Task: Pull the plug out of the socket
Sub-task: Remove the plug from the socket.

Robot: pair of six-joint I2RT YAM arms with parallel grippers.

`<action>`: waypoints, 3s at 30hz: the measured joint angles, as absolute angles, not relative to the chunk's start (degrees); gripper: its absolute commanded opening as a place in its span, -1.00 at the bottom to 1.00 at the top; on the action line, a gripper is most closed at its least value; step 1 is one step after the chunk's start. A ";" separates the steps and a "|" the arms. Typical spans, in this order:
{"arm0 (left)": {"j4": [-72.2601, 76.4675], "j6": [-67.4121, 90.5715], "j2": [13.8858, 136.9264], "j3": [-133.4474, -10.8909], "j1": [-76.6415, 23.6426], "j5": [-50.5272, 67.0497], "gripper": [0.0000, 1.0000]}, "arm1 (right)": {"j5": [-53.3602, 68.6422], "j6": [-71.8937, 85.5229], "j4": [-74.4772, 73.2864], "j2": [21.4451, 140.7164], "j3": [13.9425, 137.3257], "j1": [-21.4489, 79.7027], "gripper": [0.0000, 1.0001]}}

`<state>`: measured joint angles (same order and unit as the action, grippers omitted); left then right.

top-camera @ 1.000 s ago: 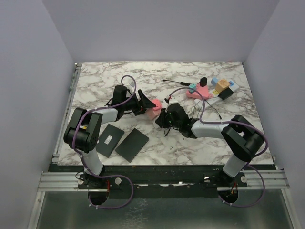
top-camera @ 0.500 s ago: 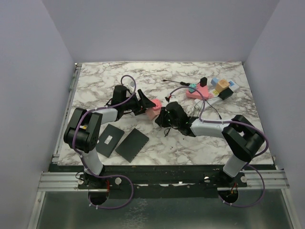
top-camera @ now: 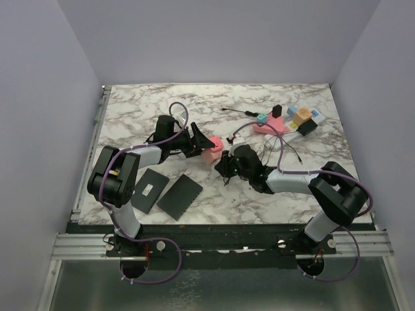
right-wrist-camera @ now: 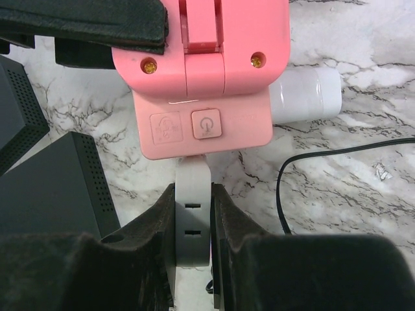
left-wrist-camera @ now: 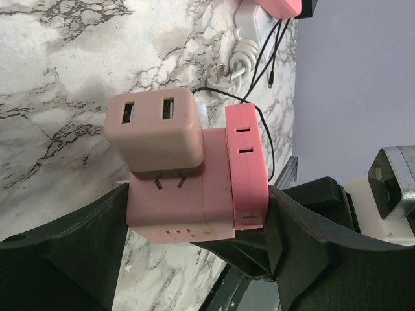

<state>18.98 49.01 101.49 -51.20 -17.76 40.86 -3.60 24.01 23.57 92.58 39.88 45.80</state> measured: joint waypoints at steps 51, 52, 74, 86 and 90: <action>16.49 48.34 101.51 -52.12 -17.65 42.74 -0.43 | -4.29 26.00 19.51 90.37 40.27 46.02 -0.99; 16.49 48.34 101.51 -52.16 -17.65 42.78 -0.43 | -4.23 25.32 19.66 90.37 40.21 46.02 -0.99; 16.01 48.21 101.51 -52.18 -17.47 41.10 -0.44 | -5.69 42.13 12.71 92.42 44.71 46.13 -0.99; 14.94 47.99 101.51 -52.18 -17.08 40.71 -0.44 | -5.54 42.39 14.57 93.10 43.92 46.13 -0.99; 14.50 47.77 101.51 -52.18 -17.08 41.28 -0.44 | -5.06 38.37 17.17 92.58 42.22 46.13 -0.99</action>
